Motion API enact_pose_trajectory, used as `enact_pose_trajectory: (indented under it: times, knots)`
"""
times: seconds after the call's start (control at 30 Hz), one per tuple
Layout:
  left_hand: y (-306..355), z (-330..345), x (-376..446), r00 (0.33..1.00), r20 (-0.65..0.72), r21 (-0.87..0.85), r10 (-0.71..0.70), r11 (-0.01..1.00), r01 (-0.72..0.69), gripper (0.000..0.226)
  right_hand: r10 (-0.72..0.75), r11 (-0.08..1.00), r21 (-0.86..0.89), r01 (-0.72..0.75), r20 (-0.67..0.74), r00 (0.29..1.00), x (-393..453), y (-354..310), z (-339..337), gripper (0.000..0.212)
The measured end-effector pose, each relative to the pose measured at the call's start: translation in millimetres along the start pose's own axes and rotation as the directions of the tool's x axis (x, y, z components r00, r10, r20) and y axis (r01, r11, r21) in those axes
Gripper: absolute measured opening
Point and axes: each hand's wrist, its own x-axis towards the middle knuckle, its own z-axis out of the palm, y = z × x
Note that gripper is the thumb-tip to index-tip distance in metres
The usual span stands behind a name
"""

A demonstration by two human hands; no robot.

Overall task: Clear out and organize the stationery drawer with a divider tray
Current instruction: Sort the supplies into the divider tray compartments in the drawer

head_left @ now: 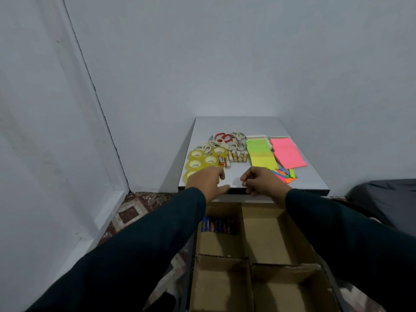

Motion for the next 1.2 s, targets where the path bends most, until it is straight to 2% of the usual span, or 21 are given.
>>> enact_pose_trajectory:
  times: [0.2, 0.33, 0.4, 0.5, 0.57, 0.67, 0.87, 1.0, 1.2]
  knots:
    - [3.8, -3.3, 45.3, 1.000, 0.011, 0.061, 0.000, 0.998, -0.001, 0.029, -0.064, 0.996, -0.056, 0.063, -0.018, 0.998, 41.4, -13.7, -19.6, 0.012]
    - [2.1, 1.1, 79.2, 1.000, 0.005, 0.154, 0.013, 0.988, -0.013, 0.039, -0.122, 0.962, -0.252, 0.110, -0.032, 0.992, 73.8, -15.0, -27.9, 0.017]
    - [0.4, 5.0, 97.4, 1.000, 0.031, 0.184, -0.006, 0.983, 0.001, 0.049, -0.129, 0.912, -0.396, 0.109, -0.025, 0.991, 90.8, -14.1, -33.1, 0.025]
    - [-0.8, 12.1, 120.0, 0.998, 0.062, 0.277, -0.024, 0.961, 0.006, 0.057, -0.112, 0.782, -0.616, 0.093, 0.007, 0.994, 110.9, -10.7, -38.5, 0.046]
    - [0.4, 17.0, 132.7, 0.996, 0.083, 0.361, -0.026, 0.933, -0.006, 0.055, -0.105, 0.728, -0.679, 0.089, 0.018, 0.994, 122.1, -8.3, -39.1, 0.061]
    - [1.2, 21.4, 146.8, 0.991, 0.126, 0.428, -0.039, 0.904, -0.019, 0.052, -0.109, 0.692, -0.714, 0.105, 0.040, 0.993, 135.8, -6.9, -36.8, 0.070]
    - [-3.1, 22.6, 164.4, 0.984, 0.175, 0.488, -0.034, 0.871, -0.056, 0.061, -0.124, 0.616, -0.778, 0.120, 0.055, 0.991, 148.7, -4.3, -32.9, 0.070]
    - [-4.0, 21.0, 171.6, 0.971, 0.240, 0.511, -0.019, 0.853, -0.109, 0.062, -0.127, 0.607, -0.782, 0.142, 0.081, 0.989, 151.2, -5.4, -35.4, 0.068]
    - [-3.9, 18.6, 178.3, 0.950, 0.311, 0.420, -0.026, 0.900, -0.113, 0.057, -0.139, 0.590, -0.792, 0.158, 0.094, 0.986, 153.5, -5.2, -34.4, 0.064]
